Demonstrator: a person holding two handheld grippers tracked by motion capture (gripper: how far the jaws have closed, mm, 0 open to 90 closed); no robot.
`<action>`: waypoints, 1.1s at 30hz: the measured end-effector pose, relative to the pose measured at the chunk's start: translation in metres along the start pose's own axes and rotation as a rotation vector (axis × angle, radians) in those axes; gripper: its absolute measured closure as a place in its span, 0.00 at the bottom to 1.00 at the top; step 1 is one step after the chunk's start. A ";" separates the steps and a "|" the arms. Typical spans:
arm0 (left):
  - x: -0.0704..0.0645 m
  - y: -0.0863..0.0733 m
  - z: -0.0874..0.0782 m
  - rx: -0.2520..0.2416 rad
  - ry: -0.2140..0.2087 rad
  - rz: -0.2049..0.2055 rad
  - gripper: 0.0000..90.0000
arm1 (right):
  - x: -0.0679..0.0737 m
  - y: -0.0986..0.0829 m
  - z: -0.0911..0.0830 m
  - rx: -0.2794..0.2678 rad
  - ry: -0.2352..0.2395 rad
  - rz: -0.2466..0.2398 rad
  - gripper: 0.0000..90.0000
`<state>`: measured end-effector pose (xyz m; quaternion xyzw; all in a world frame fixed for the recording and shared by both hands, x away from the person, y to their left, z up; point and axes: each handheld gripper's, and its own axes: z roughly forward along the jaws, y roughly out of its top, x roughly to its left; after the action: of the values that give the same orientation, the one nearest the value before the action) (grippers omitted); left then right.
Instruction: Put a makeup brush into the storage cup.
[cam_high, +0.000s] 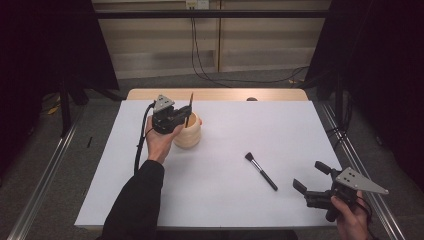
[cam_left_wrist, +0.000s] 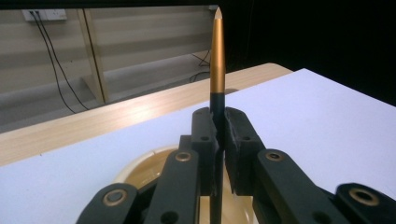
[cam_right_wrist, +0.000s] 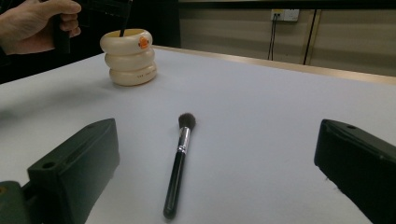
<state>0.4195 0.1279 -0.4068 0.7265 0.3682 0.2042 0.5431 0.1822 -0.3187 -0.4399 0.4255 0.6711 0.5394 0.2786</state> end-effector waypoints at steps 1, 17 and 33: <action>0.000 -0.001 0.000 0.004 0.003 0.000 0.93 | 0.000 0.000 0.000 0.000 0.003 0.000 0.00; 0.003 -0.006 -0.003 -0.004 0.003 -0.017 0.90 | 0.001 0.000 0.001 -0.002 0.001 0.002 0.00; 0.010 -0.005 -0.010 0.049 0.035 -0.051 0.38 | 0.001 0.000 0.001 -0.008 0.000 0.000 0.00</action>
<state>0.4173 0.1428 -0.4093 0.7264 0.4009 0.1936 0.5236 0.1823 -0.3175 -0.4398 0.4243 0.6690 0.5421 0.2801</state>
